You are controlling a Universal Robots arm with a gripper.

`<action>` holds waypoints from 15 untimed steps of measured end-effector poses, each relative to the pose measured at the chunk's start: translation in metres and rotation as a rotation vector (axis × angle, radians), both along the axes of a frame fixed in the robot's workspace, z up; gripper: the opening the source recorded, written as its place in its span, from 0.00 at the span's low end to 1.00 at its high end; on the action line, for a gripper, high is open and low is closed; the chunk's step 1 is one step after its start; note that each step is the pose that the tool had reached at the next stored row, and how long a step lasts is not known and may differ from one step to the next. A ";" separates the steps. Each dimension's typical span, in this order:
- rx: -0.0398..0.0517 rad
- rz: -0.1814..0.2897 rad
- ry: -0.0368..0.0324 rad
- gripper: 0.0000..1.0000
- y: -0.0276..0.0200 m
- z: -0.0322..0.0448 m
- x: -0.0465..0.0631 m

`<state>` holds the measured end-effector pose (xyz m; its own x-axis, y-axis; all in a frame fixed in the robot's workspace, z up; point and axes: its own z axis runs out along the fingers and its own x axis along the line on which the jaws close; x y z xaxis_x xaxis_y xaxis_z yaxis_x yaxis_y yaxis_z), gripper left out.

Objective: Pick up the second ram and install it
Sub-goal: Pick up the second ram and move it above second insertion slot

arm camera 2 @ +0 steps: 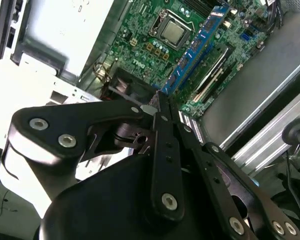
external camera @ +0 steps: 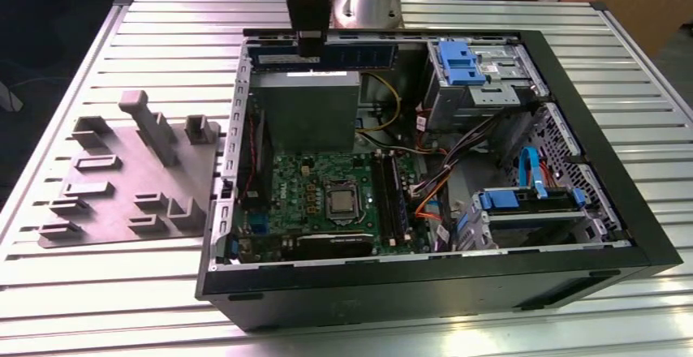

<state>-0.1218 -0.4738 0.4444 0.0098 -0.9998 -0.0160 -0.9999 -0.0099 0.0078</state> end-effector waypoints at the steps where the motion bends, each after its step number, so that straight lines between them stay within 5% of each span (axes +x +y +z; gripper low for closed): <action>1: -0.0001 0.000 0.0001 0.12 -0.0001 -0.0018 0.001; 10: 0.0088 0.000 0.0001 0.12 -0.0037 -0.0219 0.010; 15: 0.0221 0.000 0.0001 0.12 -0.0065 -0.0292 0.014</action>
